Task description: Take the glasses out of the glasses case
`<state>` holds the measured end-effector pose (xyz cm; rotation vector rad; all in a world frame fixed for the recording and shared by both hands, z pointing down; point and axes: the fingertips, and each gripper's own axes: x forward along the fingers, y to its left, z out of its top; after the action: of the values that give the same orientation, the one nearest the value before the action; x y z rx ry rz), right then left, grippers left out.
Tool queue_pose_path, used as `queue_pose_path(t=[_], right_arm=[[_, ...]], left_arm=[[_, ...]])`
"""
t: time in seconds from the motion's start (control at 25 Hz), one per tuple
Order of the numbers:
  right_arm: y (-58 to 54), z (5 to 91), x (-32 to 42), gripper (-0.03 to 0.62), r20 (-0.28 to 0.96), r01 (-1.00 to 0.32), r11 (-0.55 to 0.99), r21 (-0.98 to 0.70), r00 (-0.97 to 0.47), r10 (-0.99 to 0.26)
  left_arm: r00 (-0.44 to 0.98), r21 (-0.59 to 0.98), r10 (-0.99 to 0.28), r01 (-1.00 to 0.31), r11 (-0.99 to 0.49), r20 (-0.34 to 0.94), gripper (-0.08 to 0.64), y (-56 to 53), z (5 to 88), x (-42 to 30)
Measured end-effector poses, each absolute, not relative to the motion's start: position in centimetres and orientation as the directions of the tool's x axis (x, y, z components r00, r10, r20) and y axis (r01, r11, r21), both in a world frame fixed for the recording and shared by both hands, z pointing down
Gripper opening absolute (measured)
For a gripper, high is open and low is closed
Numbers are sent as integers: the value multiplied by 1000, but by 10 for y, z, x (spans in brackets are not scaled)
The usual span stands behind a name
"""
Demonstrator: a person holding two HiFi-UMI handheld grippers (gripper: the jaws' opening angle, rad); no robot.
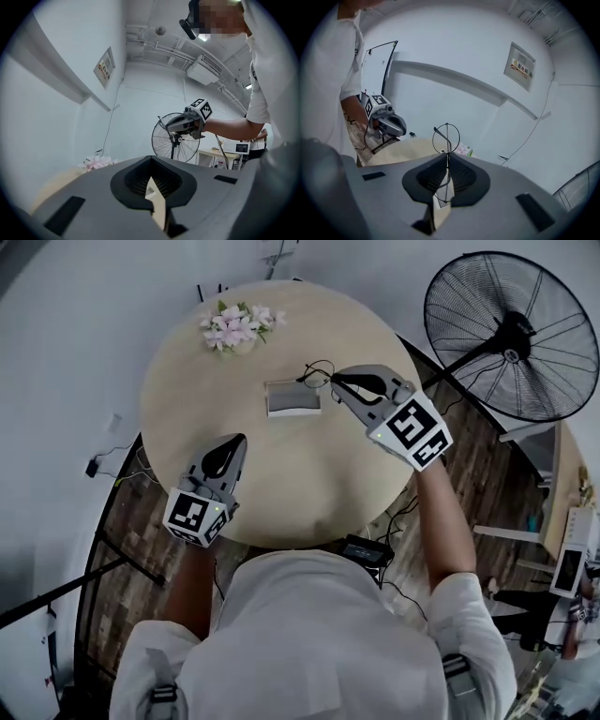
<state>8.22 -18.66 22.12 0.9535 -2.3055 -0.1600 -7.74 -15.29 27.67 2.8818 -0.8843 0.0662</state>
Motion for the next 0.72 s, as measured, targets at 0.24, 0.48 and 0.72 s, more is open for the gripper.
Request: queue_pose_path(t=[0.24, 0.48, 0.72], right_arm=[[-158, 185, 108, 31, 368, -702, 649, 295, -543, -755], [-94, 141, 120, 31, 155, -763, 596, 249, -576, -802], [-24, 120, 141, 31, -50, -818, 547, 180, -563, -825]], left_arm=[[839, 80, -542, -544, -835, 48, 12, -147, 248, -66], [846, 47, -533, -534, -844, 22, 12, -118, 214, -56], [834, 28, -552, -552, -833, 15, 12, -79, 193, -49]])
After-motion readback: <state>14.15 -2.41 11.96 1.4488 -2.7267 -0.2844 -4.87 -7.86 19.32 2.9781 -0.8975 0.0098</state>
